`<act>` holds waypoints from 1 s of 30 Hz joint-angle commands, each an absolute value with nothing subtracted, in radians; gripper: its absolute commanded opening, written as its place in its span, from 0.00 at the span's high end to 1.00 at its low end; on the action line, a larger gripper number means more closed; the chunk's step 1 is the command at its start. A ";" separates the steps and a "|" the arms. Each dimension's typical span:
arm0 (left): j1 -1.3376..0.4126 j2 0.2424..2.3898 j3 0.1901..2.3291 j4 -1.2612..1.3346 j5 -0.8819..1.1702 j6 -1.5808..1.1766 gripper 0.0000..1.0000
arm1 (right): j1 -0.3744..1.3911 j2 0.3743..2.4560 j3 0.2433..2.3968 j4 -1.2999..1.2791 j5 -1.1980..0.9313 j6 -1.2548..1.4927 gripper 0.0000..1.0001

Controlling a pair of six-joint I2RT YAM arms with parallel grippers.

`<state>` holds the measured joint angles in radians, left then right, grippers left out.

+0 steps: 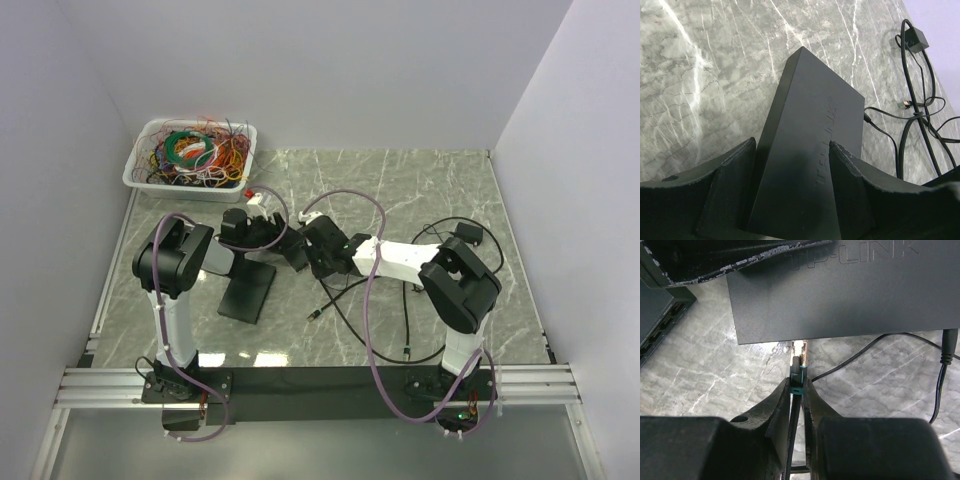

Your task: Insert the plug into the switch port

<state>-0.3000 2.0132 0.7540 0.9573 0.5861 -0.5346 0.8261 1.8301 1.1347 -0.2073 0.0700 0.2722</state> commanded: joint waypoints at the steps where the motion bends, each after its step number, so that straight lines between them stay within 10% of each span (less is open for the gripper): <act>1: -0.324 2.028 0.746 0.930 0.609 -0.522 0.34 | 0.821 1.825 1.204 -0.127 0.074 0.288 1.00; 30: -0.345 2.066 0.752 0.954 0.670 -0.482 0.34 | 0.698 1.819 1.203 -0.029 -0.192 0.367 1.00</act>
<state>-0.3054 2.0285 0.7540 0.9913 0.5854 -0.4881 0.7185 1.8637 1.1553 -0.2050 -0.1452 0.3340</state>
